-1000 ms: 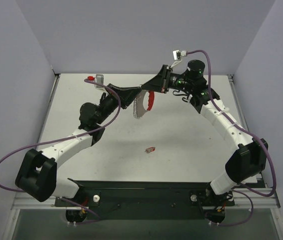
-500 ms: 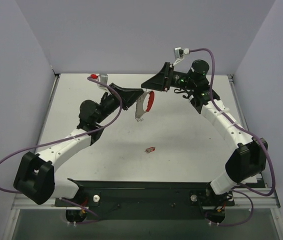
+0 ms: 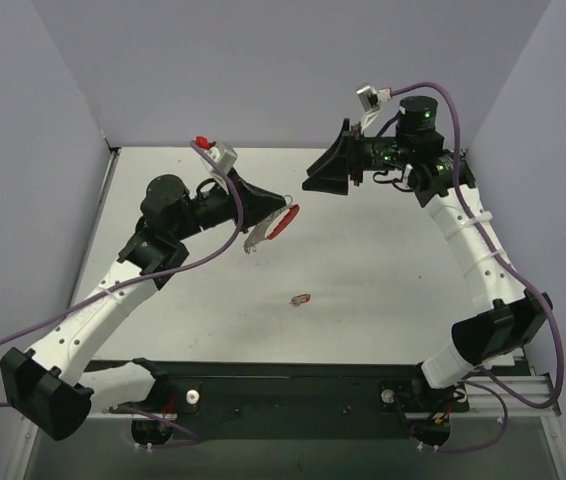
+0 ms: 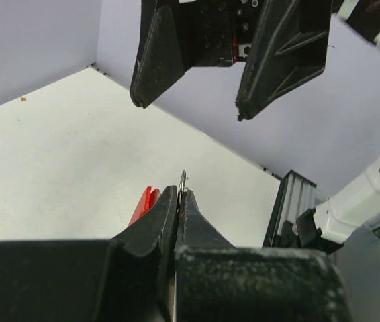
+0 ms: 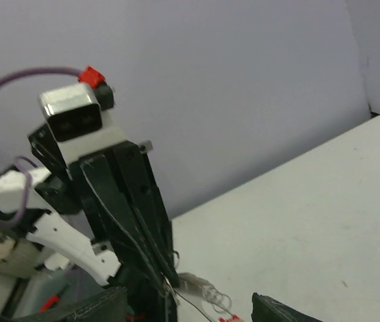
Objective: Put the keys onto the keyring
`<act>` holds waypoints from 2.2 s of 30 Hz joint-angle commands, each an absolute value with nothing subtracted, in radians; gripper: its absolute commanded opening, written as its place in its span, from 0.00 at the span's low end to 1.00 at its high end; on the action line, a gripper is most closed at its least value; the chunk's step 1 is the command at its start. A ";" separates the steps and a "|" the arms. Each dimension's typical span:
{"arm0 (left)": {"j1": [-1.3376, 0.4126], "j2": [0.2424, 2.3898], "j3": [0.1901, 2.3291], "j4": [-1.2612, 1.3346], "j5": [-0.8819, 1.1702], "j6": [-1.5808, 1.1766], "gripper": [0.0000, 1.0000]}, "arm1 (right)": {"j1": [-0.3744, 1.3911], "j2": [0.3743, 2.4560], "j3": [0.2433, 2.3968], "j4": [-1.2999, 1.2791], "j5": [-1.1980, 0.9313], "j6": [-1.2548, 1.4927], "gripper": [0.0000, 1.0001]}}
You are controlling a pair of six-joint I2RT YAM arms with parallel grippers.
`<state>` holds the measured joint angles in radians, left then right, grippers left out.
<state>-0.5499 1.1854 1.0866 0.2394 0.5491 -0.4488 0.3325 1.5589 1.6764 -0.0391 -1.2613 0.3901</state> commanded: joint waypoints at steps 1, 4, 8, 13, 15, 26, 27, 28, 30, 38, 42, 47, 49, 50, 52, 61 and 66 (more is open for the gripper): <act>-0.574 1.137 1.204 -0.108 0.611 -0.252 0.00 | 0.348 1.513 1.818 -0.725 -1.164 -0.259 0.73; -0.610 1.143 1.255 -0.233 0.606 -0.180 0.00 | 0.405 1.499 1.801 -0.876 -1.111 -0.412 0.67; -0.663 1.169 1.313 -0.350 0.565 -0.101 0.00 | 0.495 1.450 1.727 -0.943 -1.049 -0.525 0.61; -0.680 1.183 1.313 -0.361 0.564 -0.083 0.00 | 0.522 1.431 1.715 -0.942 -1.052 -0.526 0.53; -0.687 1.189 1.316 -0.365 0.569 -0.072 0.00 | 0.523 1.434 1.721 -0.943 -1.054 -0.526 0.50; -0.713 1.204 1.322 -0.345 0.635 -0.064 0.00 | 0.528 1.465 1.747 -0.911 -1.060 -0.500 0.45; -0.715 1.207 1.325 -0.348 0.638 -0.063 0.00 | 0.529 1.466 1.746 -0.908 -1.060 -0.499 0.45; -0.715 1.209 1.330 -0.357 0.650 -0.060 0.00 | 0.535 1.470 1.747 -0.908 -1.048 -0.497 0.45; -0.721 1.216 1.339 -0.364 0.664 -0.058 0.00 | 0.537 1.473 1.746 -0.902 -1.043 -0.494 0.45; -0.744 1.227 1.350 -0.357 0.706 -0.067 0.00 | 0.549 1.483 1.744 -0.858 -1.049 -0.459 0.38; -0.753 1.227 1.351 -0.364 0.703 -0.066 0.00 | 0.552 1.493 1.747 -0.848 -1.054 -0.446 0.30; -0.759 1.216 1.342 -0.351 0.689 -0.064 0.00 | 0.554 1.497 1.743 -0.847 -1.058 -0.446 0.00; -0.759 1.213 1.341 -0.351 0.683 -0.063 0.00 | 0.554 1.497 1.741 -0.847 -1.058 -0.449 0.00; -0.758 1.213 1.342 -0.354 0.681 -0.061 0.00 | 0.554 1.494 1.741 -0.847 -1.055 -0.452 0.00; -0.759 1.210 1.341 -0.365 0.660 -0.061 0.00 | 0.551 1.490 1.740 -0.847 -1.057 -0.457 0.00; -0.756 1.160 1.273 -0.331 0.597 -0.058 0.47 | 0.525 1.450 1.769 -0.760 -1.020 -0.361 0.00; -0.756 1.158 1.276 -0.318 0.595 -0.049 0.48 | 0.486 1.407 1.730 -0.582 -1.000 -0.223 0.00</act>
<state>-0.7509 1.1831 1.2739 -0.3737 0.5896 -0.0631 0.5266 1.4750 1.7226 -0.7845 -1.0058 -0.3416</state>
